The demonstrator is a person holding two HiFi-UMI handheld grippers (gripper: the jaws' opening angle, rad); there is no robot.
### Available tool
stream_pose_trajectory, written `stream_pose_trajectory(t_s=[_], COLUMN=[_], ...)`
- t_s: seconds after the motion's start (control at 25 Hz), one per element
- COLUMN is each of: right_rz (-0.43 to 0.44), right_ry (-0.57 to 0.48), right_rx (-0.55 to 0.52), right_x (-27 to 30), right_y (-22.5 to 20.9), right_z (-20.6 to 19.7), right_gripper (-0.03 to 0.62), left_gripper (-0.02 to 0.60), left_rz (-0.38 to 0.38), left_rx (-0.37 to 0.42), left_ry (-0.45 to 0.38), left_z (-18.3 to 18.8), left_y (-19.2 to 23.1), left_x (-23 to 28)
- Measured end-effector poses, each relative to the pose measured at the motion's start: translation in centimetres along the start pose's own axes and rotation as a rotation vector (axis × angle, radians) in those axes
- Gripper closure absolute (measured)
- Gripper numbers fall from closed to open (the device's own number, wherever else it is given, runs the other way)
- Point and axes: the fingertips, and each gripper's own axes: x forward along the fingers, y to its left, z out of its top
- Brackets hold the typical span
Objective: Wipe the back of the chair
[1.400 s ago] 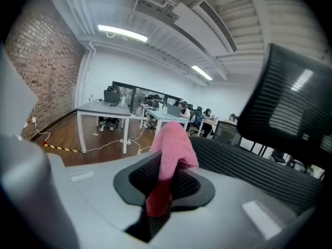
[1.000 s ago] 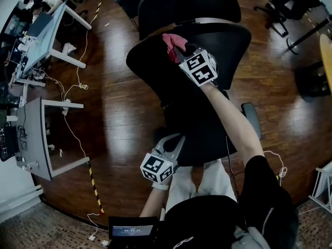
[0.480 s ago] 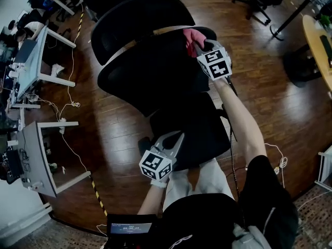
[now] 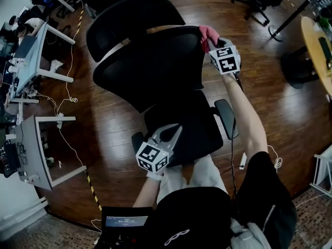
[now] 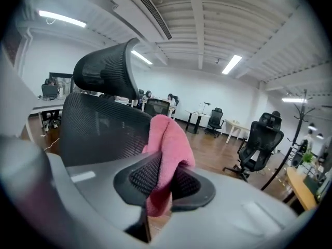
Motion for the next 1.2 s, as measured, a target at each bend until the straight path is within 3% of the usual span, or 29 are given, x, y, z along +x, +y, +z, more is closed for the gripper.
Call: stream_pose_trajectory(t_s=[0.2, 0.36, 0.76, 0.92, 1.2], right_rz=[0.040, 0.054, 0.205, 0.304, 0.467], right_ry=[-0.003, -0.035, -0.142, -0.228, -0.301], right_rx=[-0.014, -0.005, -0.099, -0.120, -0.211], right_x=[-3.2, -7.7, -19.7, -24.7, -30.6], right_y=[-1.1, 1.2, 14.2, 20.4, 29.0], right_z=[0.4, 1.8, 5.3, 6.0, 4.3], right_gripper=[0.551, 0.551, 0.551, 0.553, 0.553], left_gripper=[0.594, 0.593, 0.593, 0.592, 0.595], left_rz=[0.050, 0.088, 0.090, 0.042, 0.014], left_rx=[0.011, 0.020, -0.021, -0.078, -0.149], left_ry=[-0.041, -0.079, -0.236, -0.303, -0.405], left_z=[2.0, 3.5, 7.0, 7.1, 6.2], left_y=[-0.6, 1.4, -0.4, -1.6, -2.7], left_x=[-1.4, -4.8, -11.0, -13.0, -15.4])
